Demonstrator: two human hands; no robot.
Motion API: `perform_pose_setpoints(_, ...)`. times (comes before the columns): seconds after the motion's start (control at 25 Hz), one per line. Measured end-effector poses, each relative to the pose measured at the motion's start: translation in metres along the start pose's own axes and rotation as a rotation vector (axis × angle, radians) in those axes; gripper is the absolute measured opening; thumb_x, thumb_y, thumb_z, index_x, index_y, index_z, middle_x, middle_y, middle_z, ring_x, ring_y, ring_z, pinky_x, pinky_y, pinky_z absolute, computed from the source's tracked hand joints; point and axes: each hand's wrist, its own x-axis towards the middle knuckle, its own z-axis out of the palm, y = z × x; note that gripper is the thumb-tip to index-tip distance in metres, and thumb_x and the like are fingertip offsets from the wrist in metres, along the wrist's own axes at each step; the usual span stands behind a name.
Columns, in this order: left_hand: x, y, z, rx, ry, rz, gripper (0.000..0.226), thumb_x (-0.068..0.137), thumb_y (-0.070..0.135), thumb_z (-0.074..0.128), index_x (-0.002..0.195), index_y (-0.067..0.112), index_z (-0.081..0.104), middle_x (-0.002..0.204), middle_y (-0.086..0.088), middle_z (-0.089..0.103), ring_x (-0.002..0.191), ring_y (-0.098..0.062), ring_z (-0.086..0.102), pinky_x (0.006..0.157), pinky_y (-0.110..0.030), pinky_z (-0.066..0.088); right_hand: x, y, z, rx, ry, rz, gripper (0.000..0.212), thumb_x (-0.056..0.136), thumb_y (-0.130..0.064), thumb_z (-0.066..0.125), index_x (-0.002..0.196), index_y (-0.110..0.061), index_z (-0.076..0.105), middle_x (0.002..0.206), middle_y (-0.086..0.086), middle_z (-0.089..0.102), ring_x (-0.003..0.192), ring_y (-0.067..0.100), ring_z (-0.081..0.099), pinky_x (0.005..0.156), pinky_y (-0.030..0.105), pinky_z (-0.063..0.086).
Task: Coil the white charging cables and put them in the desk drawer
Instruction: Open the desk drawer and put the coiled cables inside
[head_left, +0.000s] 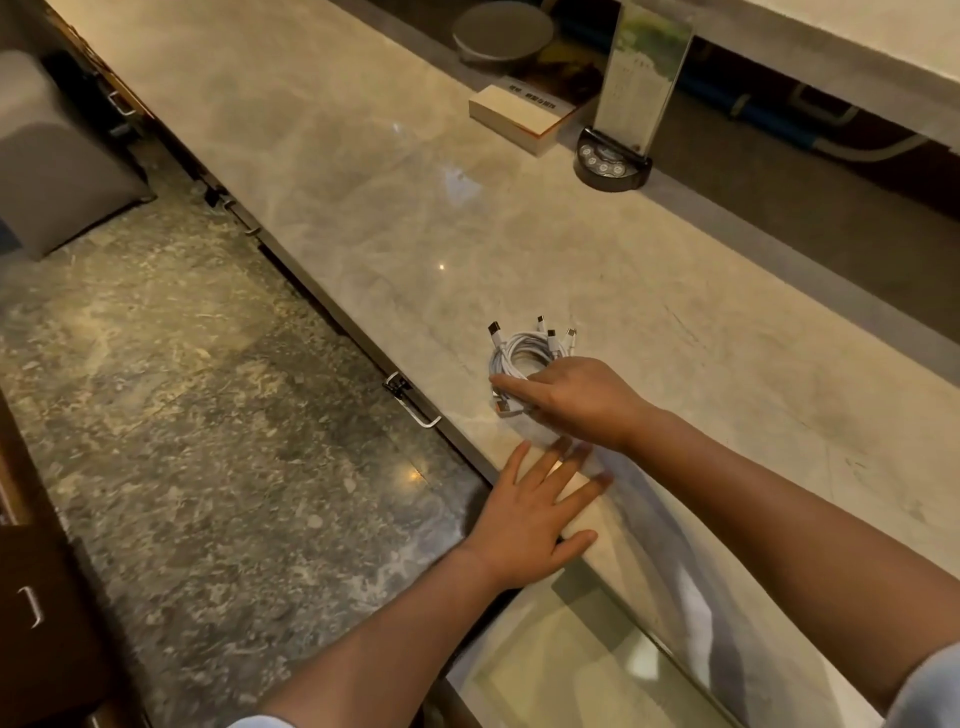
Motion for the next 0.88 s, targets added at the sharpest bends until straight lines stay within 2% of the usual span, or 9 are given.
perform_pose_setpoints(0.28, -0.001, 0.000, -0.001, 0.000, 0.027, -0.003, 0.056, 0.090, 0.054, 0.035, 0.141, 0.031, 0.035, 0.146, -0.006, 0.042, 0.139, -0.023, 0.022, 0.109, -0.050, 0.013, -0.016, -0.010, 0.002, 0.116, 0.010, 0.154, 0.070, 0.064, 0.003, 0.074, 0.128, -0.011, 0.048, 0.061, 0.008, 0.056, 0.048, 0.025, 0.049, 0.041, 0.029, 0.037)
perform_pose_setpoints(0.48, -0.001, 0.001, -0.001, 0.006, 0.032, 0.005, 0.056, 0.090, 0.054, 0.034, 0.141, 0.030, 0.033, 0.146, -0.007, 0.041, 0.139, -0.022, 0.020, 0.108, -0.051, 0.013, -0.019, -0.012, 0.002, 0.090, -0.018, 0.196, 0.068, 0.069, -0.001, 0.072, 0.130, -0.011, 0.046, 0.063, 0.011, 0.055, 0.050, 0.027, 0.049, 0.041, 0.031, 0.040)
perform_pose_setpoints(0.56, -0.001, 0.001, 0.000, 0.000, 0.027, 0.005, 0.055, 0.091, 0.054, 0.033, 0.140, 0.030, 0.031, 0.148, -0.007, 0.039, 0.140, -0.022, 0.017, 0.108, -0.051, 0.013, -0.026, -0.014, 0.003, 0.122, 0.004, 0.227, 0.065, 0.072, -0.002, 0.070, 0.130, -0.011, 0.041, 0.066, 0.011, 0.057, 0.055, 0.028, 0.052, 0.046, 0.036, 0.046)
perform_pose_setpoints(0.64, 0.000, 0.001, 0.000, -0.007, 0.018, 0.002, 0.056, 0.092, 0.054, 0.032, 0.142, 0.030, 0.027, 0.153, -0.007, 0.030, 0.143, -0.020, 0.011, 0.110, -0.051, 0.009, -0.036, -0.016, -0.004, 0.174, 0.033, 0.296, 0.059, 0.075, -0.001, 0.066, 0.130, -0.008, 0.045, 0.074, 0.014, 0.063, 0.063, 0.031, 0.058, 0.055, 0.038, 0.050)
perform_pose_setpoints(0.72, 0.000, 0.000, 0.000, -0.003, 0.008, -0.002, 0.057, 0.092, 0.054, 0.031, 0.144, 0.031, 0.025, 0.156, -0.005, 0.023, 0.144, -0.020, 0.009, 0.111, -0.051, 0.006, -0.047, -0.017, -0.014, 0.221, 0.065, 0.429, 0.055, 0.078, -0.003, 0.063, 0.131, -0.008, 0.047, 0.089, 0.018, 0.067, 0.076, 0.035, 0.061, 0.064, 0.036, 0.048)
perform_pose_setpoints(0.88, 0.000, 0.000, 0.001, 0.011, -0.002, 0.016, 0.058, 0.092, 0.053, 0.033, 0.145, 0.032, 0.025, 0.156, -0.004, 0.023, 0.144, -0.022, 0.011, 0.111, -0.051, 0.007, -0.081, -0.018, -0.032, 0.308, 0.103, 0.660, 0.057, 0.082, -0.009, 0.061, 0.136, -0.015, 0.043, 0.114, 0.017, 0.064, 0.099, 0.034, 0.059, 0.073, 0.031, 0.042)
